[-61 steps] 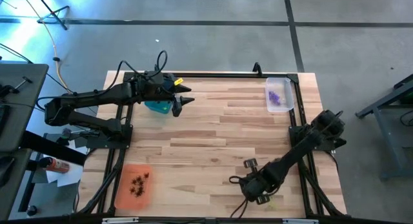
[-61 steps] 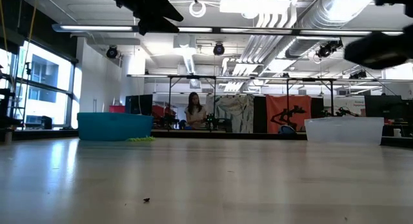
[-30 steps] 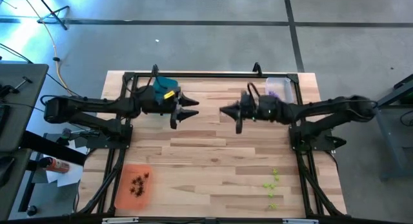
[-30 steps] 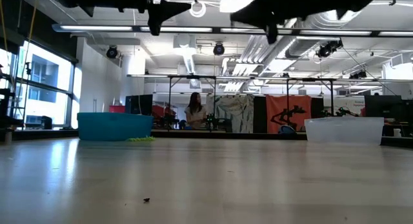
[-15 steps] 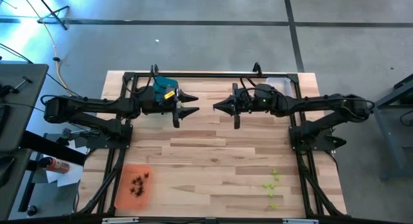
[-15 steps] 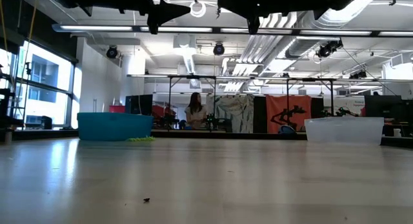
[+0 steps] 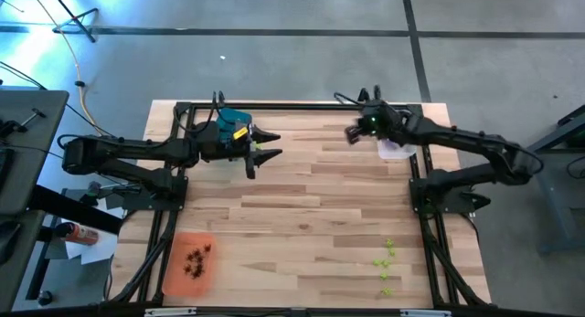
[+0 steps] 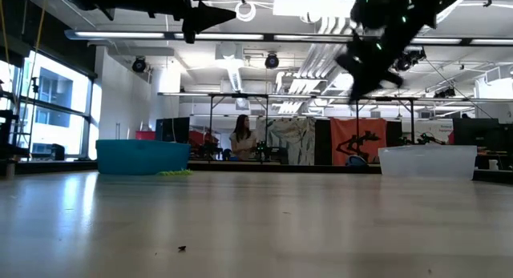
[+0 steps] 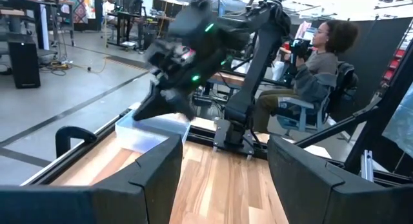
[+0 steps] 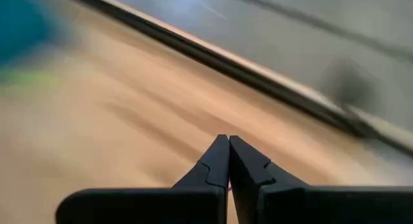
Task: Sort Halloween decoration
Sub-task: Put the purple spider toy into the transparent bin
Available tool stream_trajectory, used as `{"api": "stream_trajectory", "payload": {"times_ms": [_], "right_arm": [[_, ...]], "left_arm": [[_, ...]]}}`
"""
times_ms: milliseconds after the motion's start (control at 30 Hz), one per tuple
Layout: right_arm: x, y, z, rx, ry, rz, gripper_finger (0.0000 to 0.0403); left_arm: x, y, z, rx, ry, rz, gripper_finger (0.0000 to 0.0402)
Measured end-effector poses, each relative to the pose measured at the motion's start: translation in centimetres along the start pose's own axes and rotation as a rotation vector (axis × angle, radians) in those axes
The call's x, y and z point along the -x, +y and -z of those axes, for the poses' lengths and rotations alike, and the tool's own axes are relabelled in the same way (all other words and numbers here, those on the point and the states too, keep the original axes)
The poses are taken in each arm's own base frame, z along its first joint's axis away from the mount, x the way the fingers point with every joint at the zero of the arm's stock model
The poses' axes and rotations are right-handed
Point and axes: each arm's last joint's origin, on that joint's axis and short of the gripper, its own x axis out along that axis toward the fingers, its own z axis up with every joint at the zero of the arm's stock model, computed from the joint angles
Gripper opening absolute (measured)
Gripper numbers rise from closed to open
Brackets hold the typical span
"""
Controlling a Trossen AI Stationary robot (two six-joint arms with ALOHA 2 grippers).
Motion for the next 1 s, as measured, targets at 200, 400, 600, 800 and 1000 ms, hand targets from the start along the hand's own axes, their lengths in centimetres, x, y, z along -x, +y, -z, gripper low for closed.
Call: {"api": "stream_trajectory", "payload": {"times_ms": [200,400,600,800,1000], "right_arm": [[0.0,-4.9,2.4,-0.131,0.22,0.502,0.0],[-1.2,-7.7,2.2,-0.247,0.287,0.589,0.0],[-4.0,-9.1,2.5,-0.294,0.37,0.589,0.0],[-6.7,-9.7,3.5,-0.356,0.493,0.543,0.0],[-7.8,-9.8,3.8,-0.396,0.503,0.556,0.0]], "left_arm": [[0.0,0.0,0.0,-0.001,0.0,0.0,0.0211],[0.0,0.0,0.0,-0.001,-0.002,-0.012,0.0211],[0.0,0.0,0.0,-0.001,-0.002,-0.014,0.0211],[0.0,0.0,0.0,0.0,-0.002,-0.014,0.0211],[0.0,0.0,0.0,0.0,-0.002,-0.014,0.0211]]}}
